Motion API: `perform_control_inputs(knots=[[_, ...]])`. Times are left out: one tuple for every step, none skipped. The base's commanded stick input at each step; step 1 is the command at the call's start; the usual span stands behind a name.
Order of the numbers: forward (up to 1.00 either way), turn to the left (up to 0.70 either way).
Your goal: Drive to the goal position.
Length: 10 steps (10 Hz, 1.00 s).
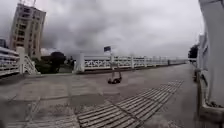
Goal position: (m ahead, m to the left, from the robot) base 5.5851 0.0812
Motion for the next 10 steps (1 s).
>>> perform_control_inputs(knots=[[0.69, -0.14], [0.69, -0.14], [0.69, -0.14], [0.69, -0.14], [0.69, -0.14], [0.69, -0.14], [0.69, -0.14], [0.69, -0.14], [0.69, -0.11], [0.69, -0.04]])
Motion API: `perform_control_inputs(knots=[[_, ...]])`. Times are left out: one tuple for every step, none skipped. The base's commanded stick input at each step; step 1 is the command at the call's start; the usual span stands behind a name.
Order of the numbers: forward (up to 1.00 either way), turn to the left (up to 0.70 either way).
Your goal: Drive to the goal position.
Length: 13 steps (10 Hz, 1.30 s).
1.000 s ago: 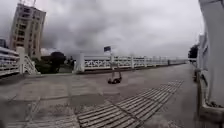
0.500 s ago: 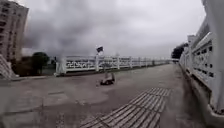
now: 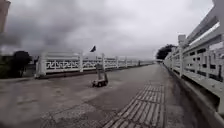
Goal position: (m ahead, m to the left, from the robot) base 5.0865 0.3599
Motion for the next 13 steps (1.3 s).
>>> perform_control_inputs(knots=[[0.69, 0.00], [0.69, 0.01], [0.69, 0.01], [0.69, 0.01], [0.69, 0.01], [0.69, 0.01], [0.69, 0.00], [0.69, -0.03], [0.69, -0.14], [0.69, -0.14], [0.69, -0.14], [0.69, -0.14], [0.69, -0.14]])
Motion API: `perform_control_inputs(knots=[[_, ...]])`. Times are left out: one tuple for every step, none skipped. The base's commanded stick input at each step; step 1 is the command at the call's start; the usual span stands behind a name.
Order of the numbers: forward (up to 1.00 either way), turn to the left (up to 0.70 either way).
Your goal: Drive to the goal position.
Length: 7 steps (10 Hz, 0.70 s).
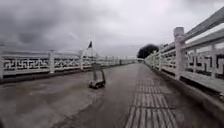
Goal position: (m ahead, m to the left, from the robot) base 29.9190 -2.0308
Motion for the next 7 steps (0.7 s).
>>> perform_control_inputs(knots=[[0.69, -0.14], [0.69, -0.07], [0.69, -0.02], [0.69, 0.01], [0.69, 0.01], [0.69, 0.01], [0.69, 0.01]])
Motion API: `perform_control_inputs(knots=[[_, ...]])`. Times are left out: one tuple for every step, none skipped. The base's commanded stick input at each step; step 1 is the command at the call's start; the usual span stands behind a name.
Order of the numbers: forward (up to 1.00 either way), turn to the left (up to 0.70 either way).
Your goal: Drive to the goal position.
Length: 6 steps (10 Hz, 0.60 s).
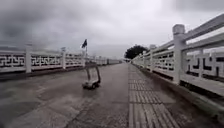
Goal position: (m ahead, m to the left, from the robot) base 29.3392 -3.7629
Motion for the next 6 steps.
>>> perform_control_inputs(knots=[[0.69, 0.01], [0.69, 0.01], [0.69, 0.01], [0.69, 0.01], [0.69, 0.01], [0.69, 0.01]])
